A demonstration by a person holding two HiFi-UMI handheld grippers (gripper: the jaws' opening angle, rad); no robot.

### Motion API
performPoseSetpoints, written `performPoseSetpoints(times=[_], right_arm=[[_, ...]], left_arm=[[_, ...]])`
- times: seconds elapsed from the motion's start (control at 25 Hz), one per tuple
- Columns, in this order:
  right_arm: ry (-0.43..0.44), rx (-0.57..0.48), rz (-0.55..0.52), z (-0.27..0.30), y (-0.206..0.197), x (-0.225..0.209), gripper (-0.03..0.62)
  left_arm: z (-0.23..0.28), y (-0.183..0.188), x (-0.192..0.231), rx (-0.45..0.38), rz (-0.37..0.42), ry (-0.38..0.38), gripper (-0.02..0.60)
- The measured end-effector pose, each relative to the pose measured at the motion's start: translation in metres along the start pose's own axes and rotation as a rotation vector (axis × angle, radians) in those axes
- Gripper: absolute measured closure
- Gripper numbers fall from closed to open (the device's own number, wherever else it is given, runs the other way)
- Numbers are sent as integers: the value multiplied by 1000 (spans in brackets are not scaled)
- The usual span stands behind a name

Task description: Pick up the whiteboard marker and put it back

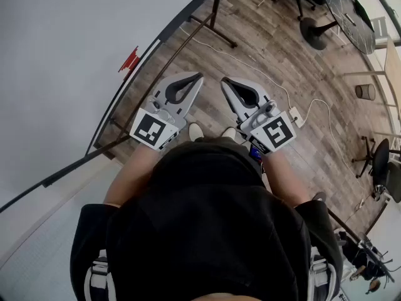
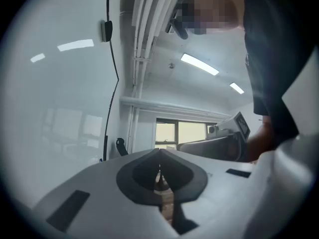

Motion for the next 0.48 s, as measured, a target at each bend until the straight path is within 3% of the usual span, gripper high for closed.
performPoseSetpoints(times=[0.48], right_arm=[[-50, 2, -14, -36, -11, 54, 593]], left_arm=[[-38, -5, -44, -11, 12, -36, 578]])
Point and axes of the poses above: the fingertips, and each gripper's own axes: z forward along the fingers, x to its left, y out of its top, the point moved 6 cm from there along -z, backward along the fingers, and after that the axes turned 9 degrees about x, right-handed, at the moved point
